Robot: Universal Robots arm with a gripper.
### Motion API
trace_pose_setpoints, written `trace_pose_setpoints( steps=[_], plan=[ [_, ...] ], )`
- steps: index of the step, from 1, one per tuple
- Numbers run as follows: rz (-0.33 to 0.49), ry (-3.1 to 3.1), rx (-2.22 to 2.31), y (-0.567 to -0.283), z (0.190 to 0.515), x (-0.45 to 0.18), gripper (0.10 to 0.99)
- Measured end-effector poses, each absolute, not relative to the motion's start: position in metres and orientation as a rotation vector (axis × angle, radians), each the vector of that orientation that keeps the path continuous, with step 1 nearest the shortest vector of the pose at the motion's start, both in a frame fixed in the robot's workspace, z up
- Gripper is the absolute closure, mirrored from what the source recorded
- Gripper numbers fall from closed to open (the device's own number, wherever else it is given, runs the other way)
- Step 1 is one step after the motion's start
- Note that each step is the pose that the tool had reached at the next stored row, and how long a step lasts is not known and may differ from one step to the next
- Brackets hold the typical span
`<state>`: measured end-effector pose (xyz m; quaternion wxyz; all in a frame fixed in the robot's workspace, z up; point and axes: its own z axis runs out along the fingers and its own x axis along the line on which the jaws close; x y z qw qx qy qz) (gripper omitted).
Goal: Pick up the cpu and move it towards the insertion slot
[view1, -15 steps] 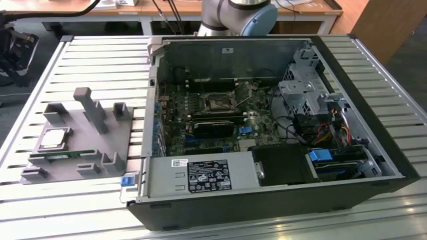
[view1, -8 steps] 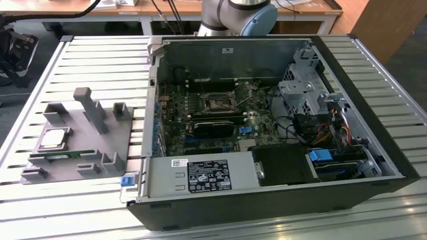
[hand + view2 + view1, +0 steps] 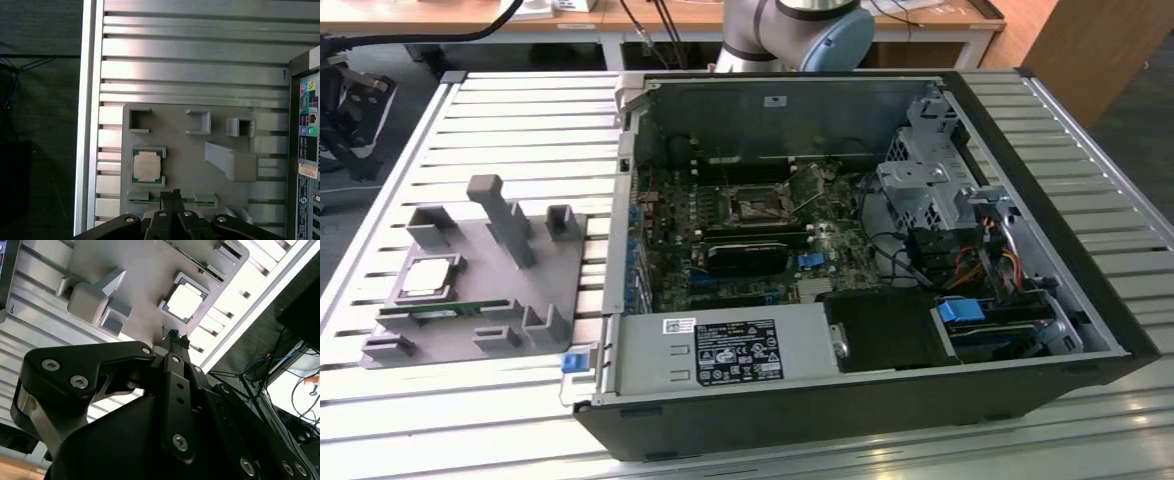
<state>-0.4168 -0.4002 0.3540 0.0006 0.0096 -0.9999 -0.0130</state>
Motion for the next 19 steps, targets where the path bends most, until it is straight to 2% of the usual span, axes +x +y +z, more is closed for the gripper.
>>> trace_pose_setpoints(
  steps=[19],
  plan=[
    [-0.026, -3.14, 0.03, -0.4009, 0.3453, -0.4207, 0.98]
  ],
)
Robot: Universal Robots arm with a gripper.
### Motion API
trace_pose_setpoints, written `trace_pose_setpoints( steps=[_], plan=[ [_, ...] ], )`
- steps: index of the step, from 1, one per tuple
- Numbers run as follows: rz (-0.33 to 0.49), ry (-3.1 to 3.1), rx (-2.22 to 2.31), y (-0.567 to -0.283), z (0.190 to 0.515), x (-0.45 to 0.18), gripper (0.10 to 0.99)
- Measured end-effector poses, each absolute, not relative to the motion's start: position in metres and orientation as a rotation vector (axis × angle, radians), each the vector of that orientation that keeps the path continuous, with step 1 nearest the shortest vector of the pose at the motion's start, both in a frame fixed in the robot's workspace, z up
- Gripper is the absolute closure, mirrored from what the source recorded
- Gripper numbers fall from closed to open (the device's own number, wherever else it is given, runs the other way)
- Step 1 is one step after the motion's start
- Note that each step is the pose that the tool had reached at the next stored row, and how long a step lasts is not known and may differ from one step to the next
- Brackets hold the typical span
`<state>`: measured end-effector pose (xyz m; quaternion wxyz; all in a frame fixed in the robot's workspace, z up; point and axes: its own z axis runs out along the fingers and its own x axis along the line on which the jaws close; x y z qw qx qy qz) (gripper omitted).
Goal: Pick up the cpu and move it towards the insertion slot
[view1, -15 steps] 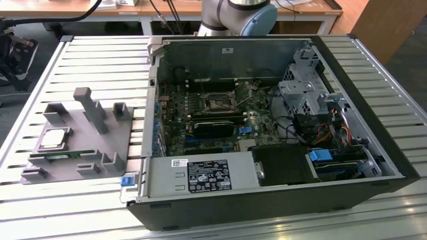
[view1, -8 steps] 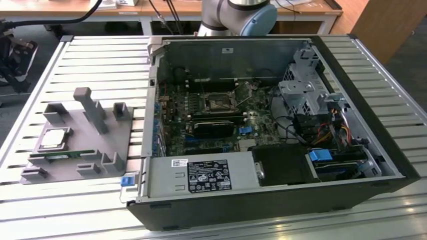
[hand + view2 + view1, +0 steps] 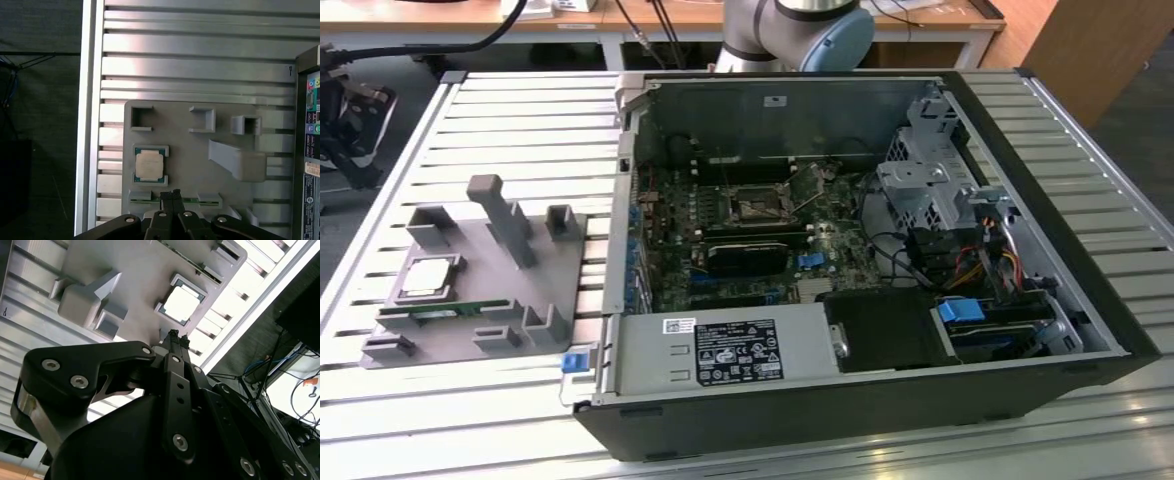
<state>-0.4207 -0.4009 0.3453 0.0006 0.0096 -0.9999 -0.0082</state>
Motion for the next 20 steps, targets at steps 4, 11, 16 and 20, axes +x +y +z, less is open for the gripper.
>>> trace_pose_setpoints(
  steps=[4, 11, 16, 20],
  plan=[
    [-0.026, -3.14, 0.031, -0.4017, 0.3435, -0.4211, 0.98],
    [-0.026, -3.14, 0.032, -0.4033, 0.3402, -0.4219, 0.98],
    [-0.026, -3.14, 0.032, -0.404, 0.3378, -0.4229, 0.98],
    [-0.026, -3.14, 0.034, -0.4042, 0.336, -0.4249, 0.98]
  ],
)
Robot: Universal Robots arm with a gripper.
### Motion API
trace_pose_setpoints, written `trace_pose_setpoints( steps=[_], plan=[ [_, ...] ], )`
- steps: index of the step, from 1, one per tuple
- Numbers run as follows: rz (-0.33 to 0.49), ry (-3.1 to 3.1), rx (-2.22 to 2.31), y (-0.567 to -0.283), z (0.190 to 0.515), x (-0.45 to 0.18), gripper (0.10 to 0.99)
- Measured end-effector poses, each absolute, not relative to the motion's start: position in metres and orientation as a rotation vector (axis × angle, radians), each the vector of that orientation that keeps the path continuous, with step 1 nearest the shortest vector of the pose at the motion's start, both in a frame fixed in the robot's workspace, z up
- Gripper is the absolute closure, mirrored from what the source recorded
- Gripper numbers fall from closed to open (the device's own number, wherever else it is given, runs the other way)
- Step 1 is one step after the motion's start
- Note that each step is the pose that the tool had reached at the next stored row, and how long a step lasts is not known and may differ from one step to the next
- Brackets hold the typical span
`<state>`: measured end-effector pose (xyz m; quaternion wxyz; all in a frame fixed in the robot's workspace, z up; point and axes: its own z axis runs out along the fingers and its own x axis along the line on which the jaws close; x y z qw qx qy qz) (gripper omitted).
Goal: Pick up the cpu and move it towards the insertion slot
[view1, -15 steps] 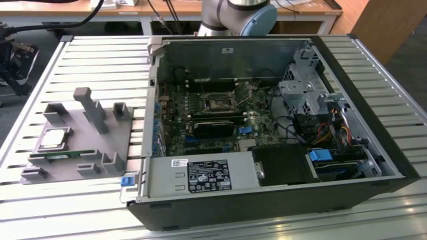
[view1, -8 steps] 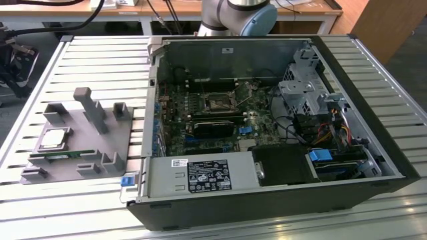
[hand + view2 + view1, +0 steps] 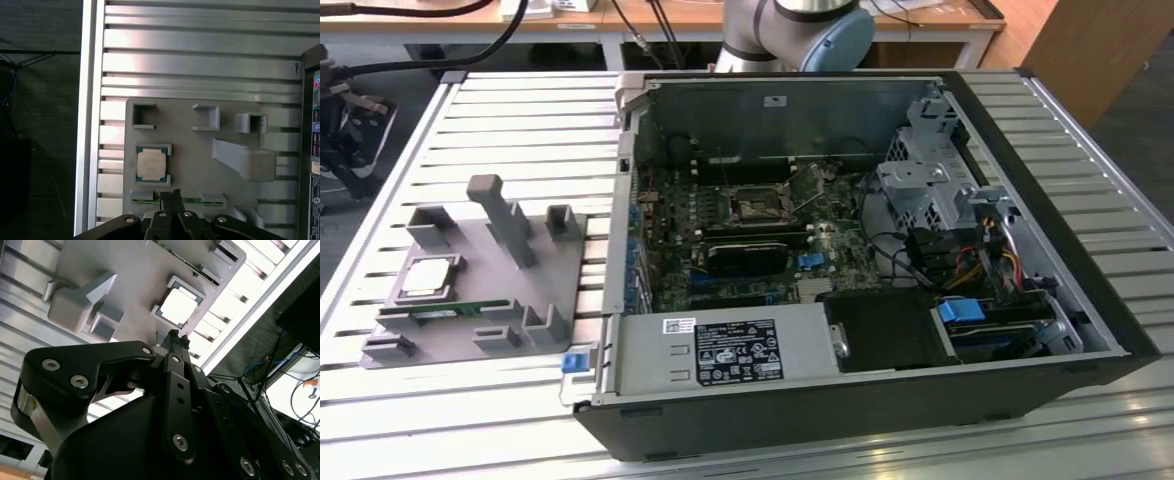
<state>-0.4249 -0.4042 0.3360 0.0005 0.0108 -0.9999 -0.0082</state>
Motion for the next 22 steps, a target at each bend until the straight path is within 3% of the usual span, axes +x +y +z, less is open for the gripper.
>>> trace_pose_setpoints(
  steps=[4, 5, 6, 7, 8, 10, 11, 13, 14, 16, 17, 19, 21, 22],
  plan=[
    [-0.026, -3.14, 0.037, -0.404, 0.334, -0.427, 0.973],
    [-0.026, -3.14, 0.037, -0.404, 0.334, -0.427, 0.918],
    [-0.026, -3.14, 0.037, -0.404, 0.333, -0.427, 0.918],
    [-0.026, -3.14, 0.038, -0.404, 0.332, -0.428, 0.855],
    [-0.026, -3.14, 0.038, -0.404, 0.332, -0.428, 0.855],
    [-0.026, -3.14, 0.039, -0.404, 0.33, -0.429, 0.733],
    [-0.026, -3.14, 0.04, -0.404, 0.328, -0.43, 0.733],
    [-0.026, -3.14, 0.04, -0.405, 0.326, -0.431, 0.62],
    [-0.026, -3.14, 0.04, -0.405, 0.326, -0.431, 0.62],
    [-0.026, -3.14, 0.04, -0.405, 0.324, -0.431, 0.502],
    [-0.026, -3.14, 0.04, -0.405, 0.323, -0.431, 0.502],
    [-0.027, -3.14, 0.04, -0.404, 0.32, -0.431, 0.384],
    [-0.028, -3.14, 0.04, -0.405, 0.317, -0.432, 0.384],
    [-0.028, -3.14, 0.04, -0.405, 0.316, -0.432, 0.322]
  ],
)
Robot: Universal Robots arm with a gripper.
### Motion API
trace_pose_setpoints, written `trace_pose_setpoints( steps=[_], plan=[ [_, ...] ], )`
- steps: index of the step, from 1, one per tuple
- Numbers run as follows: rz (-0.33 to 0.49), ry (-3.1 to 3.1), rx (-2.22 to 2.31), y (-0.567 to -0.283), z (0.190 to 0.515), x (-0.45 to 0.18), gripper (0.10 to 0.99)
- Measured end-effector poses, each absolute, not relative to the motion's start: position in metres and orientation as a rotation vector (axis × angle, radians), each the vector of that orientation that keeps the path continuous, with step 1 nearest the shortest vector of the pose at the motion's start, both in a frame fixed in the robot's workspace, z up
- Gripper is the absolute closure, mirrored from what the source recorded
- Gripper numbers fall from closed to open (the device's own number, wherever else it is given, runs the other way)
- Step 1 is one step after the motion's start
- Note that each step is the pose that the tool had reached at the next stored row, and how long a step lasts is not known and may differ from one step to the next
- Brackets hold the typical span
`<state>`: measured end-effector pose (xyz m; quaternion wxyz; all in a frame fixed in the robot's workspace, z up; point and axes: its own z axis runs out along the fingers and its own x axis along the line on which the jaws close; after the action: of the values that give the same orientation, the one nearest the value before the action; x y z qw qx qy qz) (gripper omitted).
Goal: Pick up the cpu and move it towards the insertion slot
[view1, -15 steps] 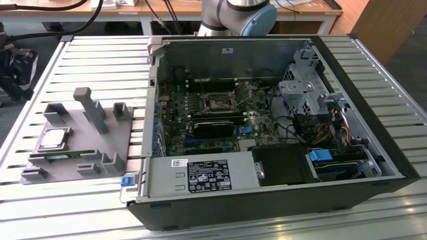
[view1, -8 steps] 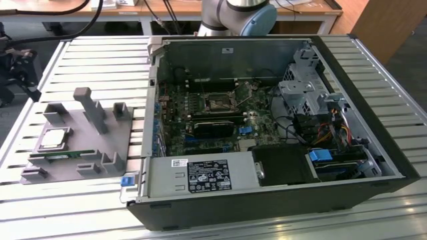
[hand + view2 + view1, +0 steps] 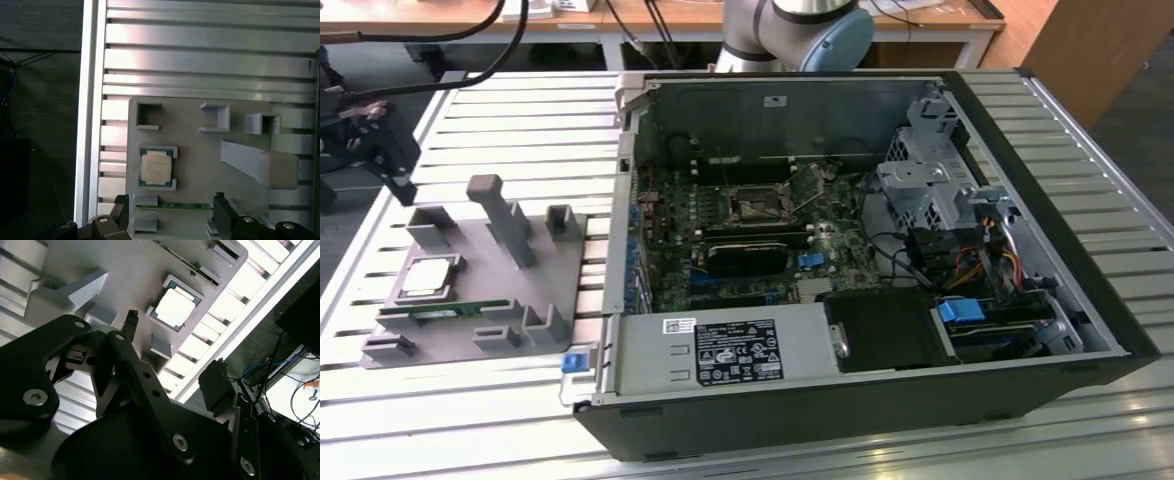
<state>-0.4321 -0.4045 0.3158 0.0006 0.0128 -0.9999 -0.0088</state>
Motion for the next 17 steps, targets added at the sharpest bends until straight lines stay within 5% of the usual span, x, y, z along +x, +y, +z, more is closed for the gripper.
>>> trace_pose_setpoints(
  steps=[17],
  plan=[
    [-0.028, -3.14, 0.04, -0.406, 0.286, -0.434, 0.322]
  ],
)
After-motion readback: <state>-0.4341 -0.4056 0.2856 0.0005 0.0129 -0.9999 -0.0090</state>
